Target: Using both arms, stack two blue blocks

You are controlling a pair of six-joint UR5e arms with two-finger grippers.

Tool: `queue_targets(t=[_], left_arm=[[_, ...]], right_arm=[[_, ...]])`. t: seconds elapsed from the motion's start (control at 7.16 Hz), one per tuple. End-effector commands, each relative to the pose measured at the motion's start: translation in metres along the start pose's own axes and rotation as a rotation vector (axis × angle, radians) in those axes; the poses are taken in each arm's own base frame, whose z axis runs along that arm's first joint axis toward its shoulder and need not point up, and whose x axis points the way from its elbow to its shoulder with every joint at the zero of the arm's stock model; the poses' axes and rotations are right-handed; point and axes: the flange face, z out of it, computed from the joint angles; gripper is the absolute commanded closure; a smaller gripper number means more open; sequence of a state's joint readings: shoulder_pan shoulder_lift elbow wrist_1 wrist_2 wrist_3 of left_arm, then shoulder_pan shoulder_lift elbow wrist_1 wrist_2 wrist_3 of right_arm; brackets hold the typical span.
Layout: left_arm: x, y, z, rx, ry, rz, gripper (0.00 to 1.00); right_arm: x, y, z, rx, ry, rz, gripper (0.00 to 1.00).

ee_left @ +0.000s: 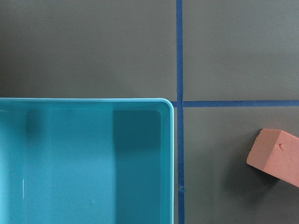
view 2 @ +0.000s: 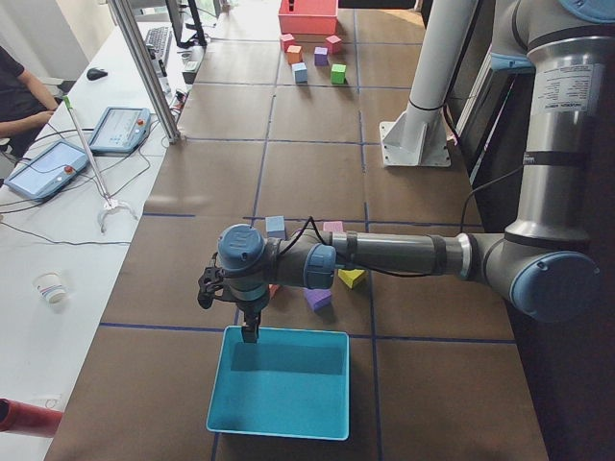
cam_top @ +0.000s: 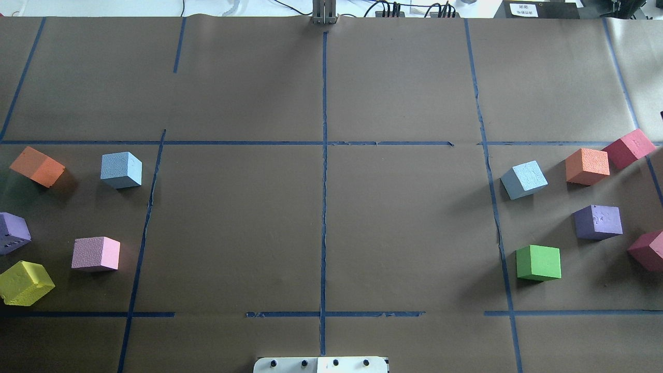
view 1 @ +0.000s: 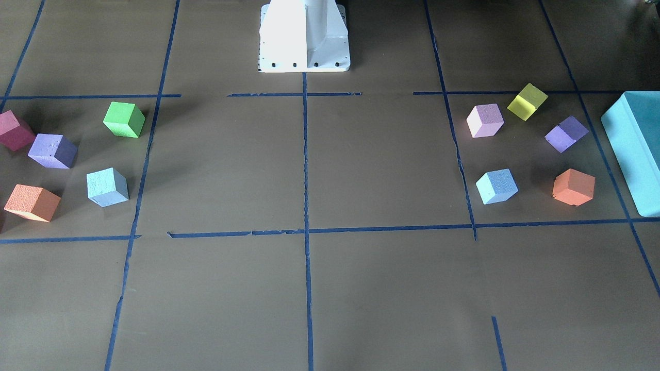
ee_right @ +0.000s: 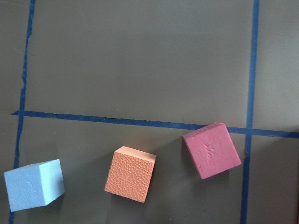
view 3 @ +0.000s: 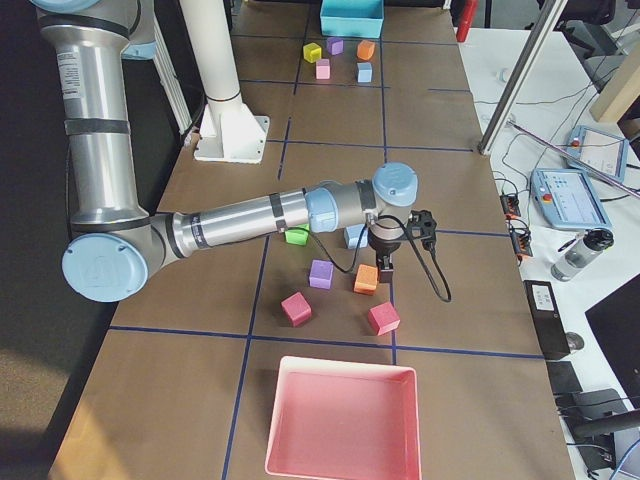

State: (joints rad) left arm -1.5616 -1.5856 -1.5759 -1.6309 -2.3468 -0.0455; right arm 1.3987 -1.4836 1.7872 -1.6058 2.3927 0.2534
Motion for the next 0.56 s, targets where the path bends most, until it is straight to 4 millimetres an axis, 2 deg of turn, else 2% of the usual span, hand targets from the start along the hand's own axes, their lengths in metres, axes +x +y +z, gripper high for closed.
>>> queue_targets(t=[0.0, 0.14, 0.28, 0.42], left_arm=[[0.005, -0.001, -0.005, 0.012, 0.001, 0.0, 0.0], [0.006, -0.001, -0.006, 0.013, -0.001, -0.002, 0.0], [0.007, -0.001, -0.007, 0.014, 0.002, 0.001, 0.0], [0.007, -0.001, -0.007, 0.015, 0.003, 0.002, 0.0]], right_arm=[[-0.1, -0.004, 0.011, -0.013, -0.032, 0.038, 0.0], [-0.124, 0.002, 0.033, -0.018, -0.033, -0.008, 0.0], [-0.143, 0.008, 0.053, 0.011, -0.006, 0.031, 0.0], [-0.147, 0.013, 0.08, 0.046, 0.013, 0.014, 0.0]])
